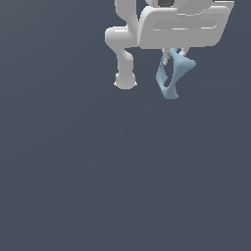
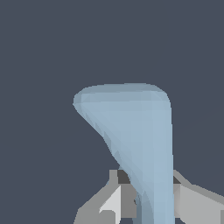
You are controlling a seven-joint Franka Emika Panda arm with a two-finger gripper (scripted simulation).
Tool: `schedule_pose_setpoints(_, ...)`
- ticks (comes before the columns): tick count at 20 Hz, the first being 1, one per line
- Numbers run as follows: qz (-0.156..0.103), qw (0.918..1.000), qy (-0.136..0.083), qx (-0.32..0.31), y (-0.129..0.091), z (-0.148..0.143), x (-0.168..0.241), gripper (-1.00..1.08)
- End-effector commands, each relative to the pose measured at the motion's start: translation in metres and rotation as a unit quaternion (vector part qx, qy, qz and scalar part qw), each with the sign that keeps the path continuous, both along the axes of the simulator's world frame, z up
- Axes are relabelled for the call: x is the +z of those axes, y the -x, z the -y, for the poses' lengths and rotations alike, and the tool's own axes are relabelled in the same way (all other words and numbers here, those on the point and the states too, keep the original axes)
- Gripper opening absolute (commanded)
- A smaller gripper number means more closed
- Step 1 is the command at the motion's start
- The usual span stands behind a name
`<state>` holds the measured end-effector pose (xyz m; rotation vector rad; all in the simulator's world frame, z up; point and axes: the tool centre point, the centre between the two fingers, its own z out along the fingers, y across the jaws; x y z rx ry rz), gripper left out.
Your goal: Pick up the object and move it to a goal position.
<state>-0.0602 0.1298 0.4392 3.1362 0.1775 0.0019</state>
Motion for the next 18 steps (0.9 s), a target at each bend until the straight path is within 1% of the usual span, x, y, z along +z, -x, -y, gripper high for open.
schedule_pose_setpoints(1,-0.001,1.0000,0.000,0.000,0.000,-0.005,0.020,-1.00)
schedule_pose_setpoints(9,-0.001,1.0000,0.000,0.000,-0.002,-0.013,0.058,-1.00)
schedule_pose_setpoints(18,-0.001,1.0000,0.000,0.000,-0.003,-0.017,0.070,-1.00)
